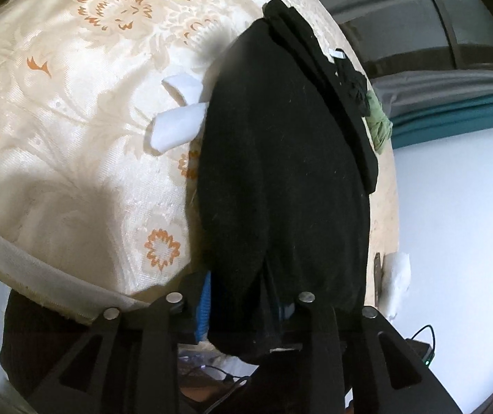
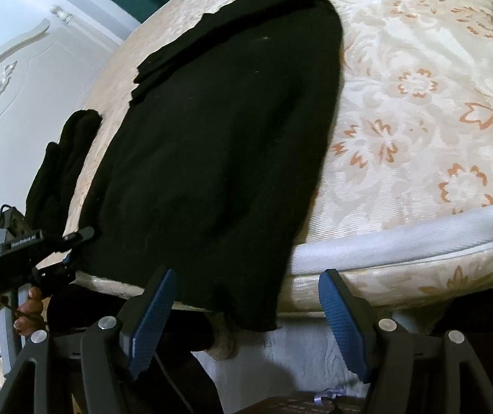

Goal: Fold clothes

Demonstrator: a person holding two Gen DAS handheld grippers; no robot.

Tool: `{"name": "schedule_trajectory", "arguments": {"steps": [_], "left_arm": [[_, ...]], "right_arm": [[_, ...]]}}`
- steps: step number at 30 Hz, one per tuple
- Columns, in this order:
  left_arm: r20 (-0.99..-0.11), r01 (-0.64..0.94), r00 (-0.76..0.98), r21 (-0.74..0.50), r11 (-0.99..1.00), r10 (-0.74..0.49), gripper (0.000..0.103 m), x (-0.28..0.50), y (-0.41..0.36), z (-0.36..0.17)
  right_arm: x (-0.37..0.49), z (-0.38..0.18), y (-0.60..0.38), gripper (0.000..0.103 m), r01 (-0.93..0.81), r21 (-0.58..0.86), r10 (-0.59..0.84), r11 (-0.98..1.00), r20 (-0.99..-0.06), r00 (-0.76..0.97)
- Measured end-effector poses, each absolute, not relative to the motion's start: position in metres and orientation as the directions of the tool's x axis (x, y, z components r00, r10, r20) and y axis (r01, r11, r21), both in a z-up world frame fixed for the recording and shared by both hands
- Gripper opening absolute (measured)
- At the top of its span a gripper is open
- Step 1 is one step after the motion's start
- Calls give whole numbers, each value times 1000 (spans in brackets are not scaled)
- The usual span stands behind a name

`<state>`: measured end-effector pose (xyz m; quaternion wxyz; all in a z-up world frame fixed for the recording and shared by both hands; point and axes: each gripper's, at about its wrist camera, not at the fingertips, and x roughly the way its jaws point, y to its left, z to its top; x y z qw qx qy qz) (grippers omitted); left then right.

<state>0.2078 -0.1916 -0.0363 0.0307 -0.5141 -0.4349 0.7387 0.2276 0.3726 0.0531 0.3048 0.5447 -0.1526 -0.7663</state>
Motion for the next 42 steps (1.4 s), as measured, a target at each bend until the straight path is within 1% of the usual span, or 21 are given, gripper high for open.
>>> {"name": "schedule_trajectory", "arguments": {"steps": [3,5,6,7,11,15,18,23,28,32,35,38,42], "left_arm": [[-708,372,-519,-691,-619,478,30,205,-192,-25],[-688,331,-524,-707,-625,501,37,208,-195,-18],[-681,310,-521,-712,-629,514,44,210,-196,-15],[-681,294,-517,-710,-640,518,49,210,-194,-12],[-724,243,-494,-647,-722,482,49,199,-173,-4],[-685,203,-519,-680,-704,512,49,195,-165,2],[-669,198,-546,-688,-698,504,49,198,-173,8],[-720,282,-553,-635,-719,419,50,207,-199,5],[-762,368,-550,-589,-719,343,50,205,-228,-9],[-775,416,-560,-569,-709,294,50,191,-250,-19],[-750,416,-559,-623,-663,354,50,173,-260,-31],[-732,410,-559,-652,-638,389,50,157,-267,-41],[-705,358,-541,-686,-633,458,50,133,-261,-51]], "right_arm": [[229,53,369,72,309,557,-628,-771,-747,-220],[229,53,368,72,312,554,-626,-772,-749,-218],[230,53,369,72,312,554,-626,-772,-749,-216],[229,52,368,72,310,554,-625,-772,-750,-216],[230,50,361,72,305,556,-624,-773,-753,-209],[230,51,359,72,307,552,-621,-775,-756,-208],[229,52,365,72,299,552,-619,-779,-754,-219],[230,49,378,72,280,560,-620,-780,-754,-219],[231,47,374,72,283,562,-622,-777,-756,-205],[232,48,371,72,290,557,-618,-778,-760,-201],[232,49,371,72,284,551,-611,-785,-764,-207],[232,49,372,72,279,547,-606,-789,-767,-210],[232,50,373,72,276,542,-600,-794,-771,-212]]}}
